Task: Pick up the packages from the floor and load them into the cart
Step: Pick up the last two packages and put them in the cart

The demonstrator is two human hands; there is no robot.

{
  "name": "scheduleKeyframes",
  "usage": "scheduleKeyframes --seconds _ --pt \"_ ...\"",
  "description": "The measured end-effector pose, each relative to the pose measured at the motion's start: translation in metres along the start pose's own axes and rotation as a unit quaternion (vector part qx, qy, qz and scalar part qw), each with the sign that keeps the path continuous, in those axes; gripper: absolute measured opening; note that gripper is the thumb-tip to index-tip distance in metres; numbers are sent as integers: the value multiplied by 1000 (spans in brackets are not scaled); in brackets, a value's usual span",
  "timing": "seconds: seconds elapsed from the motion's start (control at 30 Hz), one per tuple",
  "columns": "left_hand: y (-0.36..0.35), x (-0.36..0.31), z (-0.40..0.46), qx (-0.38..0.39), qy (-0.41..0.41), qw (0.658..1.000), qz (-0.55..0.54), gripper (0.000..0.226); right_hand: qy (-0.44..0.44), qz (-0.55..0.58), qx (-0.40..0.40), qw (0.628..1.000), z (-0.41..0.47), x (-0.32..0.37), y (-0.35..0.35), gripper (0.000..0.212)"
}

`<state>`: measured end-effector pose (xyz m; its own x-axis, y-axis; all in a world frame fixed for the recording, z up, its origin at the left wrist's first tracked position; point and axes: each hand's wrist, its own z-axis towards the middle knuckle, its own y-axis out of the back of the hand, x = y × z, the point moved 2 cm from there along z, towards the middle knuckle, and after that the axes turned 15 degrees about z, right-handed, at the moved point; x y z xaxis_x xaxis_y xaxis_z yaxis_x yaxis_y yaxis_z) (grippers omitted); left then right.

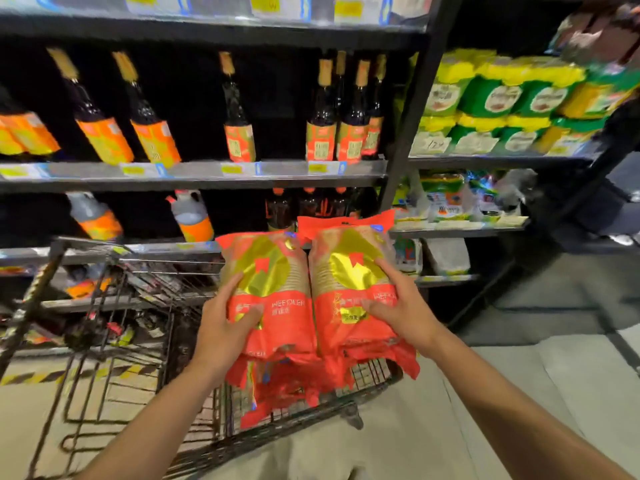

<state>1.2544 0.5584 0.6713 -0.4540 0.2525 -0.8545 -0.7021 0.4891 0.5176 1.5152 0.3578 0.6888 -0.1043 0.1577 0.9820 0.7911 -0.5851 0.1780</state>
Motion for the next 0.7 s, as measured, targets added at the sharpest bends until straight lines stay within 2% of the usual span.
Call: scheduleKeyframes --seconds 0.07,0.13,0.27,0.33,0.43,0.6,0.7 --pt "-15 3 16 -25 24 999 13 71 -5 -13 47 999 33 -13 18 81" --pt "-21 4 21 -39 28 999 15 72 2 -39 59 997 57 -24 30 80" --pt "-41 10 28 -88 70 994 8 69 -1 -68 103 992 109 -51 48 90" --pt "-51 13 30 -93 88 992 2 59 2 -59 123 991 120 -65 45 82" --pt "-69 21 39 -89 105 991 5 57 -26 -53 147 987 134 -85 41 76" --pt "-102 37 62 -57 81 995 30 57 -17 -64 144 987 158 -117 38 85" --pt "-119 46 70 -58 89 994 40 61 -63 -49 137 987 169 -142 44 91"
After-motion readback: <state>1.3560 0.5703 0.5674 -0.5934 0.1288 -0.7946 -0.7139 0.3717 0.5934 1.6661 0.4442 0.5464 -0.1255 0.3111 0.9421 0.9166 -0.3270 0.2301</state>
